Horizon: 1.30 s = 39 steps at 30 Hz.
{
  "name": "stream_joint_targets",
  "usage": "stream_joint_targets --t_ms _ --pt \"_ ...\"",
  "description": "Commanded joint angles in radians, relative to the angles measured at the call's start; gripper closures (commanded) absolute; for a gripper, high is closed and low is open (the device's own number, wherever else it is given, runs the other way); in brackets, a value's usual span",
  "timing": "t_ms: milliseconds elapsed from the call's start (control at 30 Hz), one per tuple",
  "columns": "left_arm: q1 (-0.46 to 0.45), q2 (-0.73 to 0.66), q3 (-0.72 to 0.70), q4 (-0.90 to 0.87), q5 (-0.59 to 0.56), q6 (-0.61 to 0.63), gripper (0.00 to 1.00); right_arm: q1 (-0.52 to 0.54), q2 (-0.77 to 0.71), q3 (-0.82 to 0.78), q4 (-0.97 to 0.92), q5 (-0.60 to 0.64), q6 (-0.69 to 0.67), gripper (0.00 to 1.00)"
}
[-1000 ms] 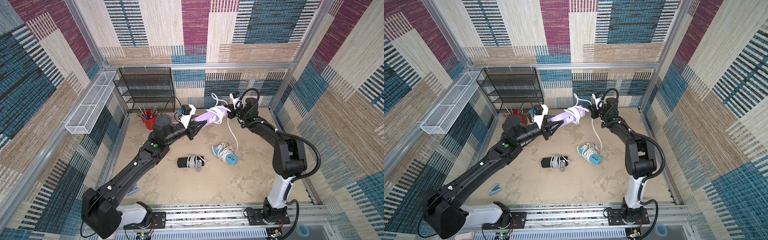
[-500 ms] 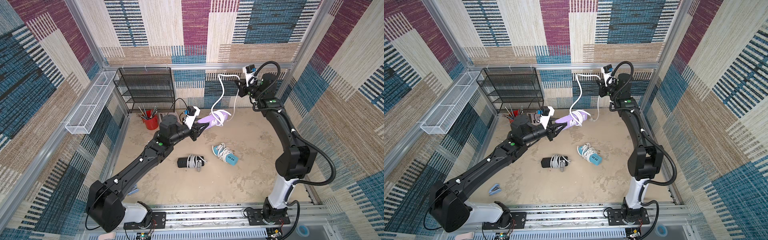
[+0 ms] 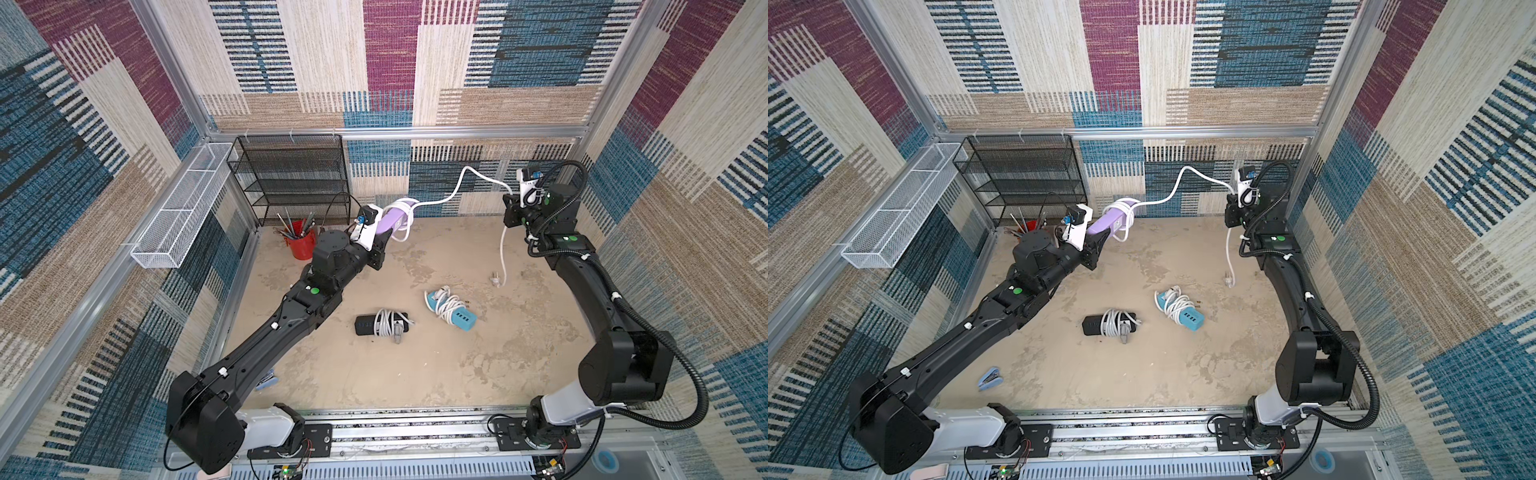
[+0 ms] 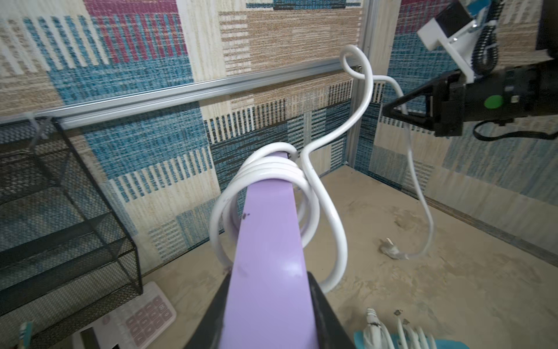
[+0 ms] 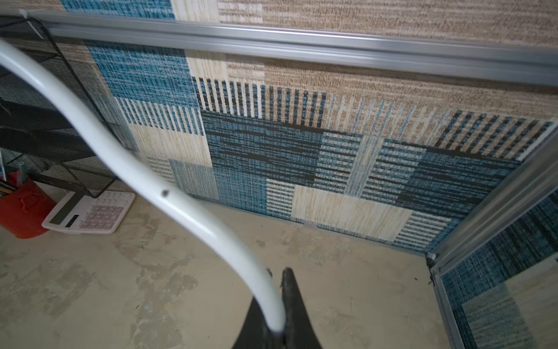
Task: Unwrap the cord wrapped around the power strip
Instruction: Unwrap the power cord from the power strip.
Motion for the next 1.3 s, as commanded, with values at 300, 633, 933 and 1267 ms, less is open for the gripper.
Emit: stream_joint_targets --t_ms 300,633,933,1267 --pt "0.020 -0.086 -0.037 0.103 -0.179 0.084 1.00 0.115 -0.106 -0.037 0.021 0.126 0.085 1.00" --pt "0.077 -0.099 -0.039 0.106 -0.153 0.030 1.00 0.128 -0.235 -0.411 0.187 0.252 0.114 1.00" --pt "0.109 -0.106 -0.047 0.116 -0.149 0.021 1.00 0.025 -0.074 -0.485 0.235 0.260 0.194 1.00" --pt "0.136 -0.101 -0.057 0.136 -0.105 -0.018 1.00 -0.027 0.133 -0.438 0.182 0.303 0.228 1.00"
